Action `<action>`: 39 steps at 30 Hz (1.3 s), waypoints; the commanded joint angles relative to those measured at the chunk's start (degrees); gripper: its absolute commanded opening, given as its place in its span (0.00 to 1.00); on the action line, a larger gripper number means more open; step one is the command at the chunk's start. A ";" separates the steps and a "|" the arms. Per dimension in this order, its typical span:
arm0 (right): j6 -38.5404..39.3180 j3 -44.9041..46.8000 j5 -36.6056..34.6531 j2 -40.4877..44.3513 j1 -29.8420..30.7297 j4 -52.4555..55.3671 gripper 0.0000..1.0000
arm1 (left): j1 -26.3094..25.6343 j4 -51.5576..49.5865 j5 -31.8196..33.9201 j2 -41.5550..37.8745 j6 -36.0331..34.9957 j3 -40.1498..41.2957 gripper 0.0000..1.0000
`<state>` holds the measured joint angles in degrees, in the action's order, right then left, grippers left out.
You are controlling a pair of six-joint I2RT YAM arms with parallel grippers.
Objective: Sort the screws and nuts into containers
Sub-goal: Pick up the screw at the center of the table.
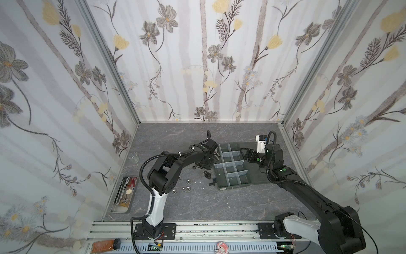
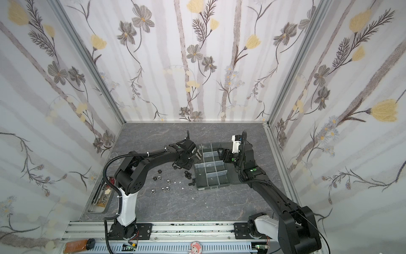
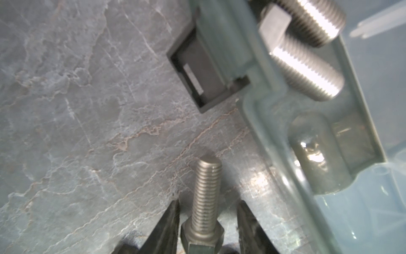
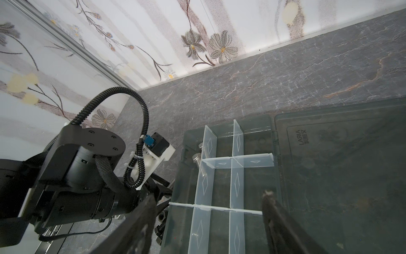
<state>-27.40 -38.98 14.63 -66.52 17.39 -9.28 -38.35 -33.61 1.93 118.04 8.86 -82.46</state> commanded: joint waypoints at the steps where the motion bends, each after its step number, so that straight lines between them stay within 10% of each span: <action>1: -0.24 0.05 0.13 0.43 0.03 -2.26 0.76 | 0.03 -0.77 0.86 0.61 0.08 -0.16 0.36; 11: -0.27 0.05 0.13 0.60 0.03 -2.32 0.76 | 0.04 -1.57 1.55 -2.37 0.45 0.93 0.21; 39: -0.80 0.06 0.19 3.33 -0.07 0.05 0.76 | -0.28 -8.50 1.51 -5.43 -1.32 -10.91 0.19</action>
<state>-27.97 -38.94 14.66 -63.57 17.34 -8.64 -38.48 -40.36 4.19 111.66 8.49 -91.33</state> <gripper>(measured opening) 0.762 0.242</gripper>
